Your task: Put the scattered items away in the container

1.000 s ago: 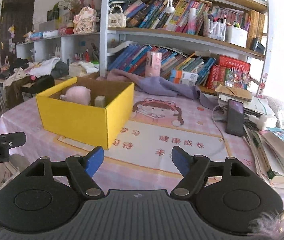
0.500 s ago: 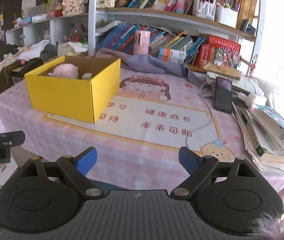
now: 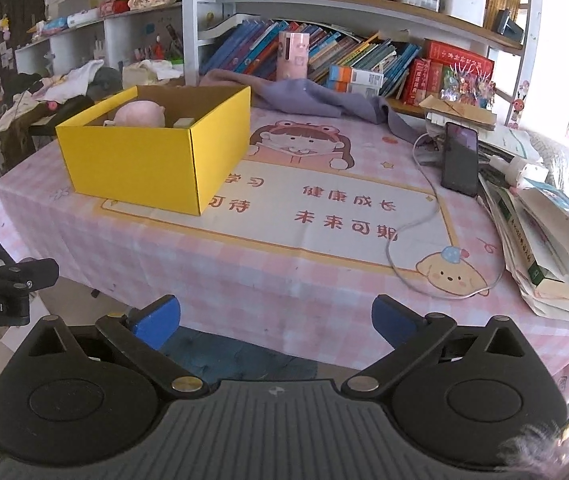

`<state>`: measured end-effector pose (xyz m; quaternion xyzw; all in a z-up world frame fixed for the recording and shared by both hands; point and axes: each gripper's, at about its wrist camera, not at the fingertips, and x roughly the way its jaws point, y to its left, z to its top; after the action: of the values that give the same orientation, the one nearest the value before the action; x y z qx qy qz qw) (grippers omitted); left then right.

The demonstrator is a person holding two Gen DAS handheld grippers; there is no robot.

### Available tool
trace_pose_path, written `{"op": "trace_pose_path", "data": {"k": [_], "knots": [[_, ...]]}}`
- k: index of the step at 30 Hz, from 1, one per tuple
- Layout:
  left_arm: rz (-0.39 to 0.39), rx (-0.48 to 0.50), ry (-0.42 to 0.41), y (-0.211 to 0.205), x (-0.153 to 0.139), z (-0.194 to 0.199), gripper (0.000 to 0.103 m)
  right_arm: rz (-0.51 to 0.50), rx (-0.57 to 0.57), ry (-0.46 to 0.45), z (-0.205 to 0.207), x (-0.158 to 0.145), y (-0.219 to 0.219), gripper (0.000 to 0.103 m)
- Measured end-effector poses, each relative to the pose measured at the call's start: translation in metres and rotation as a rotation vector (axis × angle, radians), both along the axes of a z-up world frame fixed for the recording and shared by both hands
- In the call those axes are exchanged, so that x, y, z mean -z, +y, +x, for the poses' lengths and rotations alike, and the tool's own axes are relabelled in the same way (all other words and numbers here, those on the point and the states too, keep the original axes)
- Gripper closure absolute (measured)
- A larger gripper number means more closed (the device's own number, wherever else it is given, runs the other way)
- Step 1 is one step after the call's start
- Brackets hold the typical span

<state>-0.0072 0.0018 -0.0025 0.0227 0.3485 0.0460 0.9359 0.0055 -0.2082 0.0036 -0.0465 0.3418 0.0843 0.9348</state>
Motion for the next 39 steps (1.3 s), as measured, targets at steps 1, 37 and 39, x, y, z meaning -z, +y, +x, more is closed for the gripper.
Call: {"op": "trace_pose_path", "data": {"k": [1,37,39], "knots": [[-0.001,0.000,0.001,-0.0002,0.0002,0.0001,0.000,0.000,-0.001,0.003,0.0000,0.0003,0.0000,0.000],[-0.012,0.043,0.033,-0.0056,0.0047,0.0041,0.000,0.001,0.004,0.016,0.0038,0.0043,-0.0011,0.000],[-0.029,0.050,0.030,-0.0045,0.0042,0.0036,0.000,0.001,0.002,0.016,0.0038,0.0045,-0.0015,0.000]]}}
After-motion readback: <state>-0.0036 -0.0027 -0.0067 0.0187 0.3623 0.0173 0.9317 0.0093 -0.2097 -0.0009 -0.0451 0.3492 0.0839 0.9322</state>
